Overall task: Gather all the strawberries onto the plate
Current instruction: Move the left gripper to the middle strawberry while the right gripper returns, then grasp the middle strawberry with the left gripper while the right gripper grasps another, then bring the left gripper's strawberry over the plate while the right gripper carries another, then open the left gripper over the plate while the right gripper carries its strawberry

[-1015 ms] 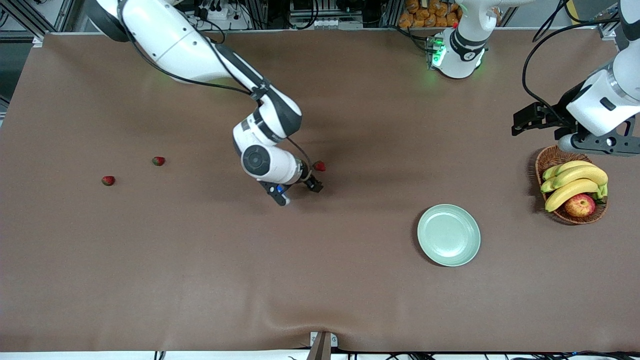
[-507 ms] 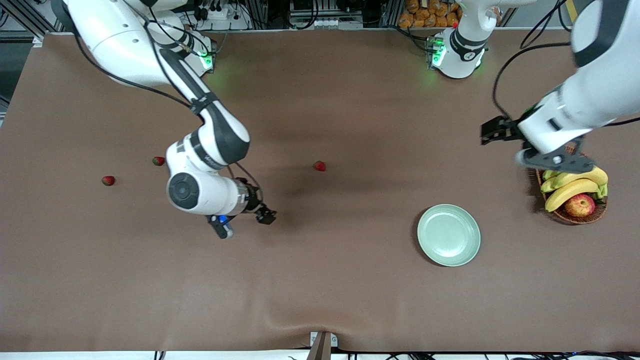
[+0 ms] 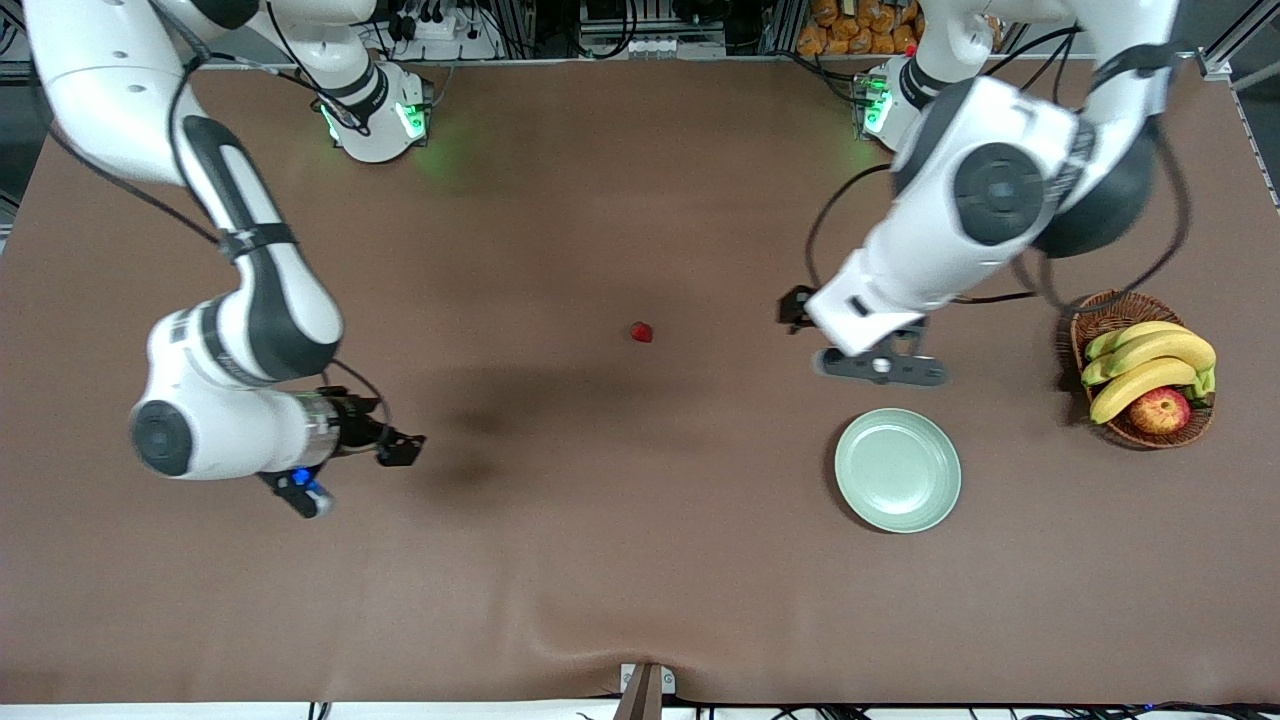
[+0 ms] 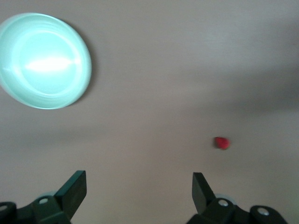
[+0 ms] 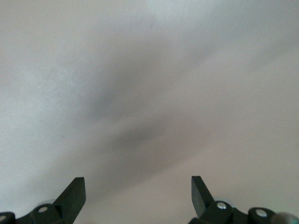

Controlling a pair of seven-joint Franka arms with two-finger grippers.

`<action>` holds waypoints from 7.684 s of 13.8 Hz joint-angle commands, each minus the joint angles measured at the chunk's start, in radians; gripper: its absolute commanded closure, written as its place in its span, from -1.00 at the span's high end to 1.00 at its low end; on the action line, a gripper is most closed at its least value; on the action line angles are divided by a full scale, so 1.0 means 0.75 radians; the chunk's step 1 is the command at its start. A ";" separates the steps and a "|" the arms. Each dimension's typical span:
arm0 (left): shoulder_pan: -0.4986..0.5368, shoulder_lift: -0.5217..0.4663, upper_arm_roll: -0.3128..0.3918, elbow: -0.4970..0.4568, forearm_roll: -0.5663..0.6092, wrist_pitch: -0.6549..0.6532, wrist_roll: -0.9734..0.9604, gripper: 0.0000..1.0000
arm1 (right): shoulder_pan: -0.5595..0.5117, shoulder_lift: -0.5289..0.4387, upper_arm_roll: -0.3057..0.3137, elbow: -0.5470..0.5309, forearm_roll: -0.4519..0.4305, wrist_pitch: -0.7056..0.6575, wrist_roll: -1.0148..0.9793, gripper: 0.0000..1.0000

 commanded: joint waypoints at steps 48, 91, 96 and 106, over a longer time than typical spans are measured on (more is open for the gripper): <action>-0.498 0.563 0.023 -0.128 0.154 0.697 -1.206 -1.00 | -0.803 -0.153 0.019 -0.844 -0.547 0.612 -1.172 0.15; 0.355 0.492 0.027 -0.112 0.398 0.703 -0.288 1.00 | 0.391 -0.170 0.050 -0.400 0.189 0.309 0.640 -1.00; 0.351 0.481 0.023 -0.112 0.396 0.703 -0.306 1.00 | 0.526 -0.027 0.050 -0.443 0.189 0.621 0.789 -1.00; 0.353 0.461 -0.011 -0.112 0.392 0.699 -0.308 1.00 | 0.741 0.078 0.011 -0.445 0.185 0.812 0.943 -0.99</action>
